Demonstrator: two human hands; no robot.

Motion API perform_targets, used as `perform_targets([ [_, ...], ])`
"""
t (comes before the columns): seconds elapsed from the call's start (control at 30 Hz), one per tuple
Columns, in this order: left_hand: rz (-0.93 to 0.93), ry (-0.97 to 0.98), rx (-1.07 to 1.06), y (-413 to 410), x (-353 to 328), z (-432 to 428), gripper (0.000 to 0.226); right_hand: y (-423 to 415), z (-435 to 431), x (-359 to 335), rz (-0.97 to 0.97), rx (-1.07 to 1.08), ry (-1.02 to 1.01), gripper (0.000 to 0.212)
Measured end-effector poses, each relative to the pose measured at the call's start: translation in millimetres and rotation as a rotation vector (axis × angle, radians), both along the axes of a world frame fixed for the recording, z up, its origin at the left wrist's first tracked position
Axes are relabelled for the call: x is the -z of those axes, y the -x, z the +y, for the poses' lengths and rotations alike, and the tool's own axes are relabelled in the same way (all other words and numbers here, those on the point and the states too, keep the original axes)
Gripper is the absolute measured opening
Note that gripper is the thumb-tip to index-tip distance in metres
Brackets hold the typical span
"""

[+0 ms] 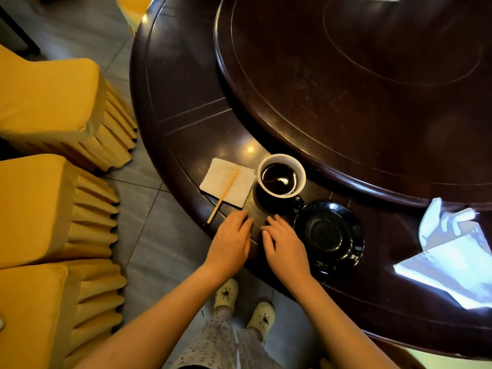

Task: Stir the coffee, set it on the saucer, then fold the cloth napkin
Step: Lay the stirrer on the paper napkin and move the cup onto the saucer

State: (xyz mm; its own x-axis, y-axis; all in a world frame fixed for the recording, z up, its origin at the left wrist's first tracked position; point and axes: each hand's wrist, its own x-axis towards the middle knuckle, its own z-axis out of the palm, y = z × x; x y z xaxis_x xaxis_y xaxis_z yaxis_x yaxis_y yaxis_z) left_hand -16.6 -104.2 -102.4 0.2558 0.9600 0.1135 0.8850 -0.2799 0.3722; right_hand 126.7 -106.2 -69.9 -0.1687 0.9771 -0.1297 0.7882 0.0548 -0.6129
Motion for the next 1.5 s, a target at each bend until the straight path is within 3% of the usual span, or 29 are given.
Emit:
perform_targets([
  [0.1,0.076,0.047,0.057,-8,10,-2,0.046,-10,11,-28,0.063,0.193,-0.090,0.025],
  [0.2,0.169,0.095,0.111,-12,15,-5,0.054,-28,32,-40,0.077,0.390,-0.021,0.028],
  [0.33,0.236,0.141,0.111,-13,23,-8,0.066,-45,53,-36,-0.022,0.268,0.170,0.033],
  [0.47,0.263,0.137,0.117,-13,25,-8,0.068,-55,74,-29,0.074,0.242,0.273,0.019],
  [0.6,0.267,0.131,0.117,-13,26,-7,0.068,-59,82,-31,0.190,0.170,0.438,0.038],
  [0.87,0.288,0.152,0.110,-14,23,-7,0.068,-69,79,-30,0.327,0.177,0.300,0.024],
  [1.03,0.283,0.162,0.106,-13,20,-7,0.070,-90,70,-40,0.458,0.176,0.336,0.023],
  [1.27,0.191,0.142,0.095,-15,16,-7,0.070,-133,46,-54,0.577,0.196,0.366,0.020],
  [1.5,-0.122,0.088,-0.071,-54,-5,-3,0.050,-181,12,-54,0.571,0.228,0.403,0.018],
])
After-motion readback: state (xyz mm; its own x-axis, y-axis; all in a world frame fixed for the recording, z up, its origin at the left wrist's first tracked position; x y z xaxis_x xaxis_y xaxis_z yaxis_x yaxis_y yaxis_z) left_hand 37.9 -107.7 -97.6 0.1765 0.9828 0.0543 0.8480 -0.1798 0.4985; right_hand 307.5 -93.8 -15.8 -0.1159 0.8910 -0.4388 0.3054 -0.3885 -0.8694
